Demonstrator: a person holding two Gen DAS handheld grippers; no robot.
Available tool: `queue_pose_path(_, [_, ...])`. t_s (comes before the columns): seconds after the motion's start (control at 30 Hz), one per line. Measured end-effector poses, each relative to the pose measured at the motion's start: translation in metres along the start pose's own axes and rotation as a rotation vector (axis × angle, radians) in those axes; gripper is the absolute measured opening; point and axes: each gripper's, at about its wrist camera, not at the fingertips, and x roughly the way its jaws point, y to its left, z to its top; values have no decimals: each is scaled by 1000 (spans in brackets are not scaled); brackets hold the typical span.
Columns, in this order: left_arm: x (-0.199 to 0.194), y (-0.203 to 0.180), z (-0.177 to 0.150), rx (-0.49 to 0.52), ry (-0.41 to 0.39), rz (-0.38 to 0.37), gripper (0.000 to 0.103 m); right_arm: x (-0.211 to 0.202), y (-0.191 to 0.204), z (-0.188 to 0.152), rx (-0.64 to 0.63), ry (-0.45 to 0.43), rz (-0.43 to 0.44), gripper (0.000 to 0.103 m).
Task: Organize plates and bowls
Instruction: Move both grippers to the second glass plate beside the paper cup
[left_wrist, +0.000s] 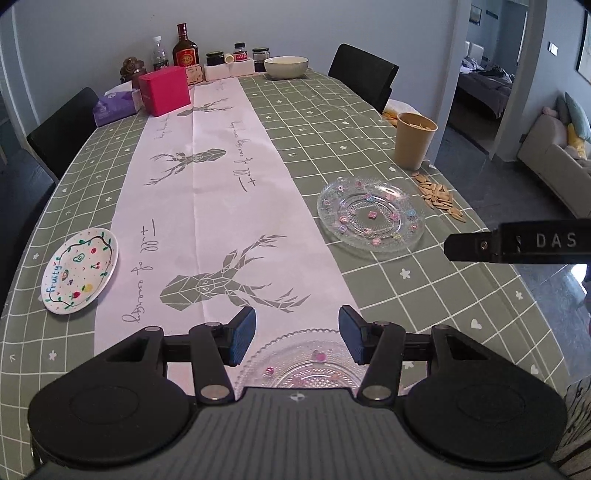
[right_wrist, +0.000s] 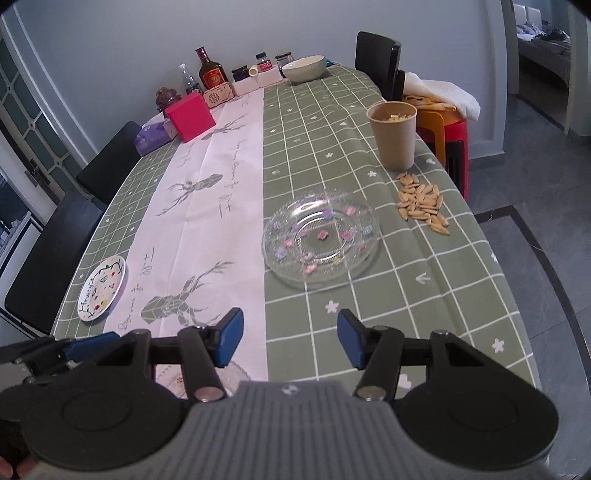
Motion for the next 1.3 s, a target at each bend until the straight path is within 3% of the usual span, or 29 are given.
queue_pose_path(0.13, [-2, -1, 0, -69, -50, 0, 62, 2, -9, 15, 15, -55, -5, 56])
queue_pose_path(0.3, [10, -3, 9, -183, -37, -63, 62, 2, -17, 33, 17, -169, 35, 56])
queue_pose_path(0.47, [22, -16, 18, -189, -58, -46, 62, 10, -40, 53, 129, -208, 76, 55])
queue_pose_path(0.63, [43, -25, 28, -248, -20, -66, 62, 29, -62, 64, 220, -231, 43, 55])
queue_pose_path(0.73, [55, -35, 34, -241, -39, -64, 61, 46, -73, 62, 258, -259, 53, 62])
queue_pose_path(0.83, [65, -38, 38, -272, -66, -90, 62, 67, -85, 59, 277, -245, 80, 73])
queue_pose_path(0.93, [76, -34, 42, -336, -93, -103, 62, 82, -96, 56, 337, -228, 61, 73])
queue_pose_path(1.07, [98, -26, 50, -393, -15, -105, 62, 91, -100, 59, 347, -189, -31, 65])
queue_pose_path(1.3, [122, -12, 48, -481, -25, -160, 62, 92, -99, 62, 337, -177, 18, 54])
